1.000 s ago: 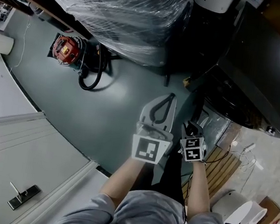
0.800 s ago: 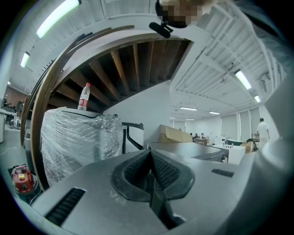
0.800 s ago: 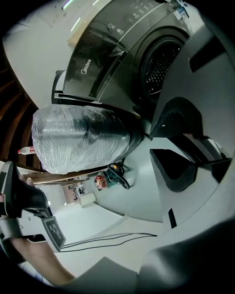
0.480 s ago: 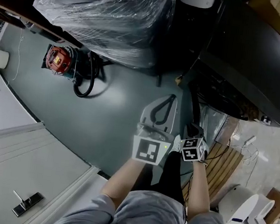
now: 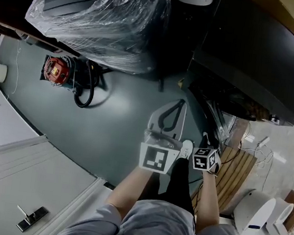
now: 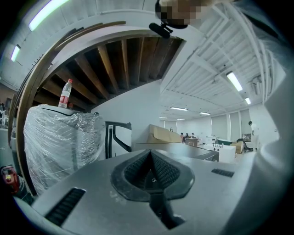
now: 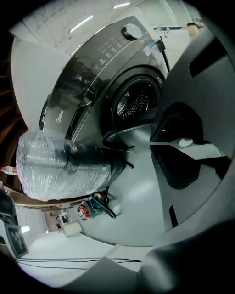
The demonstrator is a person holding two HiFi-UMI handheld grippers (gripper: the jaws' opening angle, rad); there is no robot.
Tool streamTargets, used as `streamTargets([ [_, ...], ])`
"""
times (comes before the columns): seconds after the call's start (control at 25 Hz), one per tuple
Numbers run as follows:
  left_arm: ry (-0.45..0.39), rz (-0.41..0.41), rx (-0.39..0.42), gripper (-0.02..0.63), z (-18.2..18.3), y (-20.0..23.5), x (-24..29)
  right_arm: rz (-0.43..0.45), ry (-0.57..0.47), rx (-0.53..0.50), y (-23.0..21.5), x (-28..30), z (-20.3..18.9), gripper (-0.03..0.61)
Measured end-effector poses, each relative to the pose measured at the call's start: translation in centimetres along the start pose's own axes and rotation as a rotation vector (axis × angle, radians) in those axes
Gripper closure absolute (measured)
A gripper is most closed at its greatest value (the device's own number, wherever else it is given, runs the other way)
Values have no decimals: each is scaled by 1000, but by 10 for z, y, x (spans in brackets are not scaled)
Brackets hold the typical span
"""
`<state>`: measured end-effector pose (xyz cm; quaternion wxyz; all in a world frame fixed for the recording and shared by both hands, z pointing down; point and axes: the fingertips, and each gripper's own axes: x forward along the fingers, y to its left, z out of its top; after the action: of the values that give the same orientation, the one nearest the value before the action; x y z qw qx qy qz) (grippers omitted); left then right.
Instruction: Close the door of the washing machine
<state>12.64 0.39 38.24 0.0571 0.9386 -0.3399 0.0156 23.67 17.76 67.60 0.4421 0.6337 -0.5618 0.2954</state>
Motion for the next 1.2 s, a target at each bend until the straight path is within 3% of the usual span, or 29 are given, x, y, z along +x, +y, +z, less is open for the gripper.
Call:
streamTargets([
  [0.28, 6, -22, -12, 615, -1, -23, 18, -77, 9, 133, -58, 5, -36, 565],
  [0.64, 17, -46, 1, 615, -6, -48, 42, -121, -76, 253, -102, 14, -30, 565],
  [1.2, 29, -37, -5, 615, -8, -71, 78, -90, -149, 319, -145, 34, -16, 565],
])
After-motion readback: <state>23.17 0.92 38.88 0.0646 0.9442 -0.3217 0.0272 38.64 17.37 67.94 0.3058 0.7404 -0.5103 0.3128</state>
